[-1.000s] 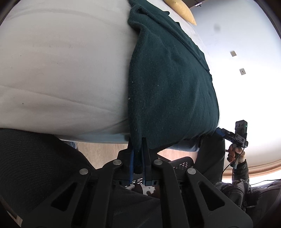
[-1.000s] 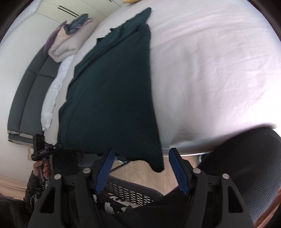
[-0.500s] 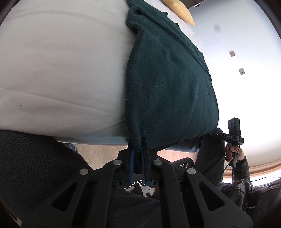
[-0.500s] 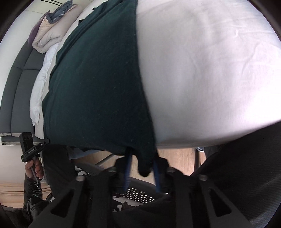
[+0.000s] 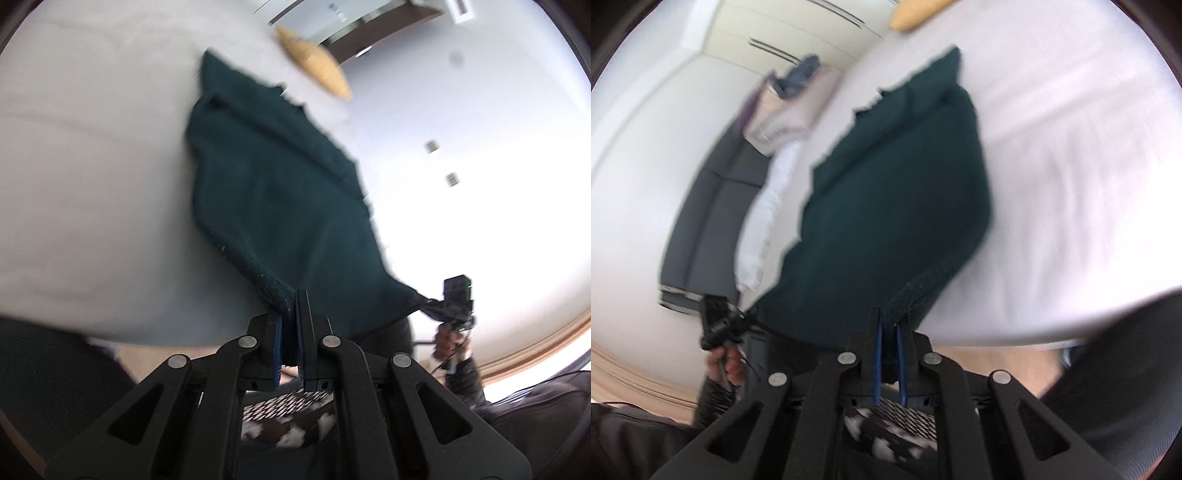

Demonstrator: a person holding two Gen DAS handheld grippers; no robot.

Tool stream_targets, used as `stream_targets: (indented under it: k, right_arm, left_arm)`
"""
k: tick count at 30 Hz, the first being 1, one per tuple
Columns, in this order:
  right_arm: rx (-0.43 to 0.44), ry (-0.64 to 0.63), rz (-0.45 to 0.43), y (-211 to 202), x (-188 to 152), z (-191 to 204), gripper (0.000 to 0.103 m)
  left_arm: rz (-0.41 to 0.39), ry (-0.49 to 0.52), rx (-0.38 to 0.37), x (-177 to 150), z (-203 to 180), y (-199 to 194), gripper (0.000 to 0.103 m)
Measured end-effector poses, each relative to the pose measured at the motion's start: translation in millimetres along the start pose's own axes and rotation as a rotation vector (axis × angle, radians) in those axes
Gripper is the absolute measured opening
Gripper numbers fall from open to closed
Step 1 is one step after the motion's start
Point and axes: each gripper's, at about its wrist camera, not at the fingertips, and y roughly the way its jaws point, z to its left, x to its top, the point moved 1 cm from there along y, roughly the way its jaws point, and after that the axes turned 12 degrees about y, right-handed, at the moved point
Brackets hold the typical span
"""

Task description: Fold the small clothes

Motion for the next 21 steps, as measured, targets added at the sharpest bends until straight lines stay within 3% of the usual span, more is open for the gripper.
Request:
stream_targets:
  k: [4, 8, 12, 21]
  right_arm:
    - [0.082, -0.024, -0.048, -1.8, 21.9, 20.5, 0.008]
    - [0.102, -0.070, -0.126, 2.6, 52.4, 45.9, 0.008]
    - [0.108, -0.040, -0.197, 12.8, 89.9, 50.5, 0.008]
    - [0.059, -0.047, -0.269, 48.2, 159.2, 72.7, 0.008]
  left_arm:
    - [-0.106, -0.002, -0.063, 34.2, -10.8, -13.3, 0.004]
    - [-0.191, -0.022, -0.111, 69.6, -9.3, -18.6, 0.004]
    - [-0.228, -0.024, -0.105, 103.2, -2.3, -12.1, 0.004]
    - [-0.276, -0.082, -0.073, 179.7, 31.6, 18.1, 0.004]
